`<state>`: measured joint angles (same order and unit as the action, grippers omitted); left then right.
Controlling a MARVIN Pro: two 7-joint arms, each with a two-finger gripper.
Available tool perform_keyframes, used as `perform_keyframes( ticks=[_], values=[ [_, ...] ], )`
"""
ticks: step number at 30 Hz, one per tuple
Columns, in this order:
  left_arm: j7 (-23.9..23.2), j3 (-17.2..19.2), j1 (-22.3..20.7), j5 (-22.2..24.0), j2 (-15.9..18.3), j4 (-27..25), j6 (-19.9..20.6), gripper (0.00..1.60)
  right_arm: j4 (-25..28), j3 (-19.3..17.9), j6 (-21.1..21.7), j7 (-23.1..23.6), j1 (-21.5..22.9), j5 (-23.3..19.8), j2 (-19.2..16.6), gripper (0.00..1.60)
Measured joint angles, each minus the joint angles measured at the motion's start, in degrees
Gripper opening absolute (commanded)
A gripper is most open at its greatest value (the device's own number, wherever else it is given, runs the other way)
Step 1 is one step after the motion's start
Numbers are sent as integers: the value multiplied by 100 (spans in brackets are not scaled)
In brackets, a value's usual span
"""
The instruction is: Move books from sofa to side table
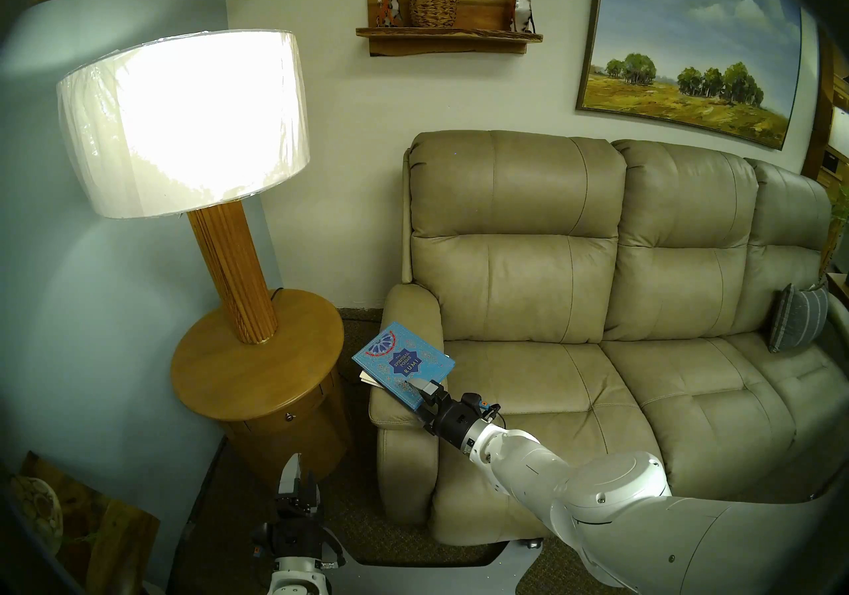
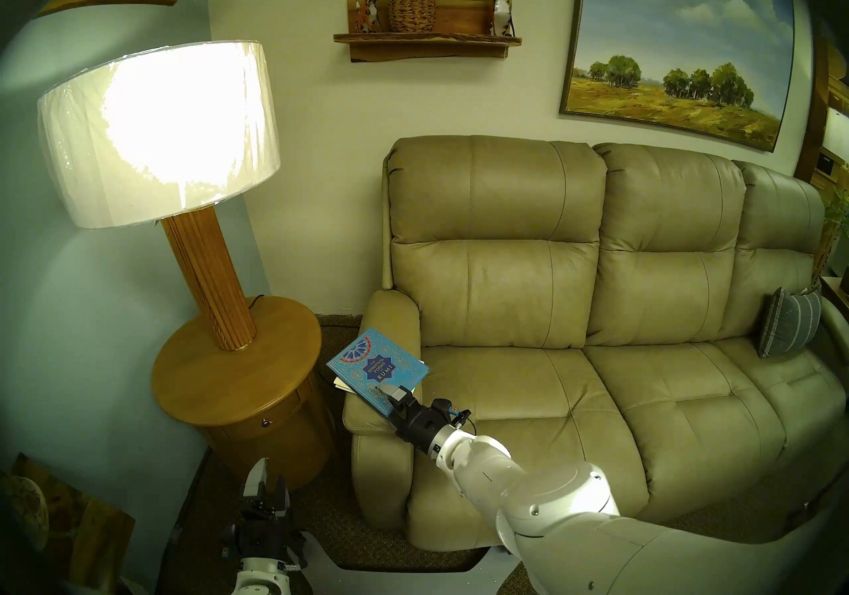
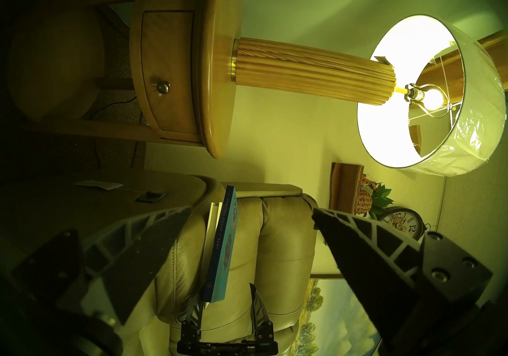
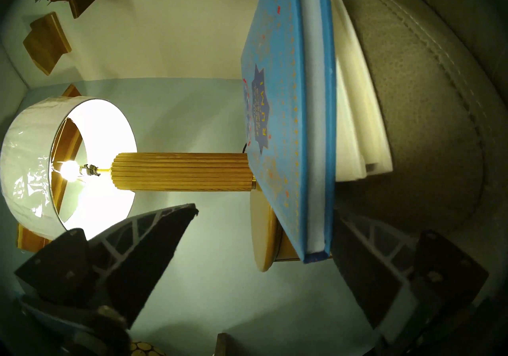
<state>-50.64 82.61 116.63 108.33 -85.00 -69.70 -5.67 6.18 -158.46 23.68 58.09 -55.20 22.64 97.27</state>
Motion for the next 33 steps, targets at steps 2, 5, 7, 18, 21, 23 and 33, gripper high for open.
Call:
perform_keyframes(
  ticks=[2, 5, 7, 18, 21, 23, 33],
  values=[
    [1, 6, 1, -6, -4, 0, 4, 160, -8, -3, 57, -54, 0, 4, -6, 48],
    [3, 17, 2, -15, -12, 1, 12, 160, -11, 16, 104, -117, -5, 28, -10, 0],
    [5, 24, 3, -22, -17, 1, 16, 160, -13, 68, 102, -45, -19, 81, -23, 0],
    [14, 61, 4, -61, -43, 3, 40, 160, -45, 293, -582, 816, -136, 309, -283, 0],
    [17, 71, 5, -70, -50, 4, 46, 160, -45, 425, -733, 1033, -175, 426, -347, 0],
    [18, 78, 5, -77, -55, 5, 50, 160, -44, 532, -824, 1177, -202, 523, -368, 0],
    [25, 109, 6, -111, -80, 8, 71, 160, -48, 1020, -1059, 1878, -346, 985, -284, 0]
  ],
)
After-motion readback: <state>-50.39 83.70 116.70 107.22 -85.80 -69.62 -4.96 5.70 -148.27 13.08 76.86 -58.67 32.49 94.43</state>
